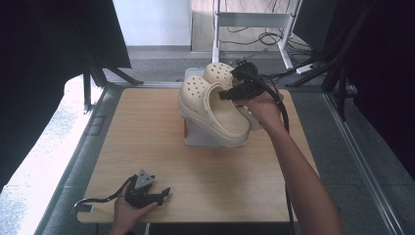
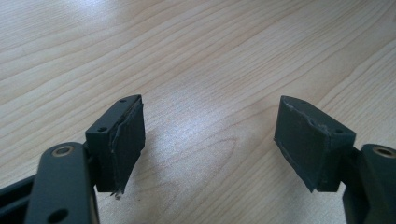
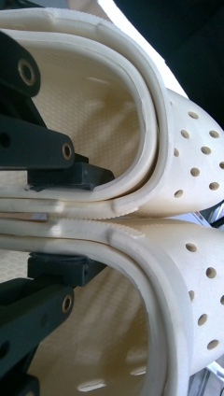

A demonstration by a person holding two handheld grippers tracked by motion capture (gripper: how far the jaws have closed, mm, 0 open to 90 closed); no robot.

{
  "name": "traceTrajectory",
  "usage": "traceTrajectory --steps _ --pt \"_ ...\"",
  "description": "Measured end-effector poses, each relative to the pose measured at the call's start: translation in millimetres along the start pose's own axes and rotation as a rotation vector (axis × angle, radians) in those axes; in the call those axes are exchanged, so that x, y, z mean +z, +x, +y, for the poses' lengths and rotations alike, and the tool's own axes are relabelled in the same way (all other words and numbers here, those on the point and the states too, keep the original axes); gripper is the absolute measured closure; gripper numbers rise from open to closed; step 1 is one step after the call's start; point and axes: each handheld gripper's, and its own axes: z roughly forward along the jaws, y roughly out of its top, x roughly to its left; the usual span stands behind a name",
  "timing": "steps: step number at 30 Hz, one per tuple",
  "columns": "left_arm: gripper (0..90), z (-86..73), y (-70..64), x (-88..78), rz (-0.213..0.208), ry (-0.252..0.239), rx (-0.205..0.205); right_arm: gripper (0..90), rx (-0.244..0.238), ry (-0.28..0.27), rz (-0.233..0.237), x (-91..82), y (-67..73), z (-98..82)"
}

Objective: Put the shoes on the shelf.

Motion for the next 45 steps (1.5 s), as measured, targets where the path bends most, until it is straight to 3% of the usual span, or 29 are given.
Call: traceTrajectory --steps 7,12,17,31,45 --pt "25.1 0.0 0.1 0.0 0.001 -0.003 -0.001 65.2 0.052 0.002 -0.054 13.7 -5.6 17.7" --pt "25.1 0.2 0.4 -0.6 -0.001 -0.004 0.002 65.1 0.077 0.010 -0.066 20.9 -10.3 24.8" --pt "25.0 0.2 0.5 0.4 -0.006 0.000 0.004 65.1 0.127 -0.010 -0.098 28.9 -17.5 31.3" --pt "25.0 0.4 0.8 0.0 -0.010 -0.005 0.002 65.1 0.217 -0.016 -0.141 56.4 -25.2 42.4" --pt "25.0 0.8 0.9 0.2 -0.013 -0.009 -0.001 65.0 0.285 -0.023 -0.247 76.7 -28.2 50.0"
